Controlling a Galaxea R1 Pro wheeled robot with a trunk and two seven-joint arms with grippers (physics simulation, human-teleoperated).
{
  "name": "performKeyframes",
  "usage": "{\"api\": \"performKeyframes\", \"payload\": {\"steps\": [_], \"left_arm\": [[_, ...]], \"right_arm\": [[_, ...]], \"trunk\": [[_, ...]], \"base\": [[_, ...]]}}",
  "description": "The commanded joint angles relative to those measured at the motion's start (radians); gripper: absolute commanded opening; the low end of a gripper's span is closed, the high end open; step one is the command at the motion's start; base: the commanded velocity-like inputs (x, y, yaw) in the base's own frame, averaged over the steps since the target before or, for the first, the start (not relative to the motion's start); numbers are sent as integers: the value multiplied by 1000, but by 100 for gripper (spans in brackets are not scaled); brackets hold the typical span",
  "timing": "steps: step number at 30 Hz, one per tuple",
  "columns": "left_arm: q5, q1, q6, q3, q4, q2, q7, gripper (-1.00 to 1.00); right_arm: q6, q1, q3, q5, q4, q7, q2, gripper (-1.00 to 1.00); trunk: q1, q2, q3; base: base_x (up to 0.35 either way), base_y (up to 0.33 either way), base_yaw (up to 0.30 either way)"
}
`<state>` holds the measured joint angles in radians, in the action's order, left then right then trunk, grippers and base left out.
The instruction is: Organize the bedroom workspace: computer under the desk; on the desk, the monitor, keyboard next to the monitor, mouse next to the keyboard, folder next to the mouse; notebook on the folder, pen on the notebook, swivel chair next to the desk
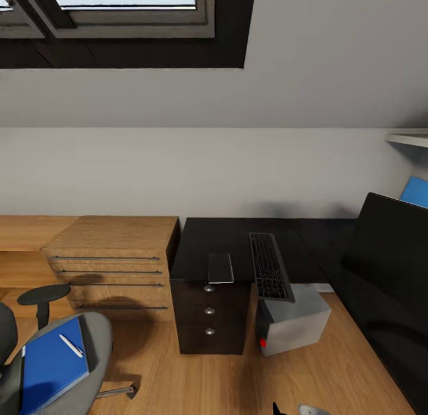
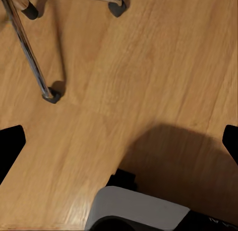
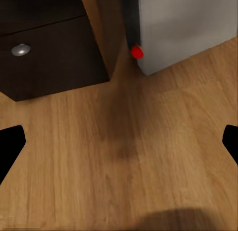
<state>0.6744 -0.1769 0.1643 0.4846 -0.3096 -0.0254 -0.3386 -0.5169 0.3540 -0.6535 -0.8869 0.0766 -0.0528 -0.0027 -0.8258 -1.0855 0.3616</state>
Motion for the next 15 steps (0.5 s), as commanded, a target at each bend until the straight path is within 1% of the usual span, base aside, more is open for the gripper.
{"api": "performKeyframes", "payload": {"steps": [1,7,10,12,15], "left_arm": [[9,-1,5,9,3,-1,-5,100],[9,-1,26,9,8,-1,-5,100],[10,-1,38,9,10,0,-4,100],[10,-1,42,9,10,0,-4,100],[10,0,44,9,10,1,-4,100]], "right_arm": [[-3,0,-5,-10,-2,-6,1,100],[-3,0,-4,-10,-5,-5,1,100],[-3,0,-3,-10,-6,-5,1,100],[-3,0,-3,-10,-6,-5,1,100],[-3,0,-3,-10,-6,-5,1,100]], "trunk": [[0,-1,1],[0,-1,2],[0,-1,2],[0,-1,3],[0,-1,3]], "base": [[0,0,277],[-4,0,277],[-101,0,258],[-168,0,156],[-204,0,70]]}}
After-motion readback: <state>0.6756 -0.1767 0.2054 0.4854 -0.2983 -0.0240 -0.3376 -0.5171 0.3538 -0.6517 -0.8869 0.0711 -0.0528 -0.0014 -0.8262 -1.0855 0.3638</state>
